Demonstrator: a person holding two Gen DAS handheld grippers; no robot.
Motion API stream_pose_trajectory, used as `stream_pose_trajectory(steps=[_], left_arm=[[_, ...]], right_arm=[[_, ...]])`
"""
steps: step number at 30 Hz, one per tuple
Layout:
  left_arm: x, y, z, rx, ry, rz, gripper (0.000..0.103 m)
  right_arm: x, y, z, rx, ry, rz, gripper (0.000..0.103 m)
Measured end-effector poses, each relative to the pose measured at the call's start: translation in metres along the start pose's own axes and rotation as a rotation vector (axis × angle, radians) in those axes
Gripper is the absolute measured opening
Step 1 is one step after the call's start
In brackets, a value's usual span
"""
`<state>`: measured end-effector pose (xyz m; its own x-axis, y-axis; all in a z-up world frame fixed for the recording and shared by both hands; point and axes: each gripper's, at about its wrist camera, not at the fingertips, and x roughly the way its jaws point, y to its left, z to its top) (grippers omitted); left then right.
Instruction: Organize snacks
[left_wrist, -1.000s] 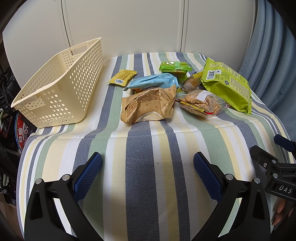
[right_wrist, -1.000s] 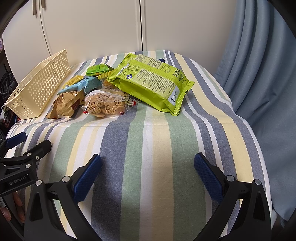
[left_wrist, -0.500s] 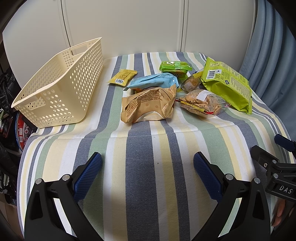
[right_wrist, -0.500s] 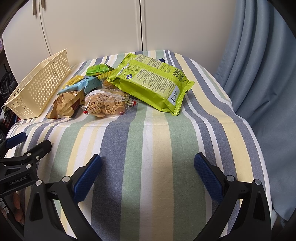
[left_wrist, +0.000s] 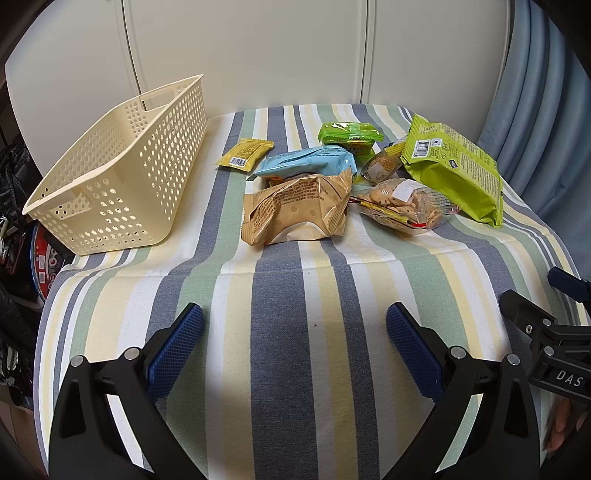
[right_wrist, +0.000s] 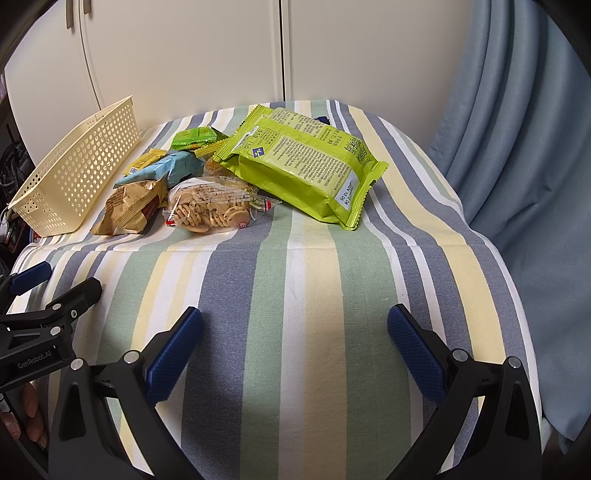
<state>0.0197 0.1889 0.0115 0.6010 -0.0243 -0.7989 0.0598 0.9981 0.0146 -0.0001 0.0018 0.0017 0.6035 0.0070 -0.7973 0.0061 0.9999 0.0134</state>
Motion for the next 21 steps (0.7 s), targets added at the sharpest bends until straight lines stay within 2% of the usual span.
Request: stream_pose_trajectory(steps=[15,21], left_arm=[[0.0018,-0.0013,-0.0016,0.000,0.001,0.000,0.101],[-0.0007,0.0011,0.0010,-0.011,0.001,-0.019,0.101]], right_arm=[[-0.0001,-0.0012,0.0001,0.001,-0.001,0.001,0.098],[-0.0020,-0.0057,0.0023,-0.009,0.000,0.041,0.098]])
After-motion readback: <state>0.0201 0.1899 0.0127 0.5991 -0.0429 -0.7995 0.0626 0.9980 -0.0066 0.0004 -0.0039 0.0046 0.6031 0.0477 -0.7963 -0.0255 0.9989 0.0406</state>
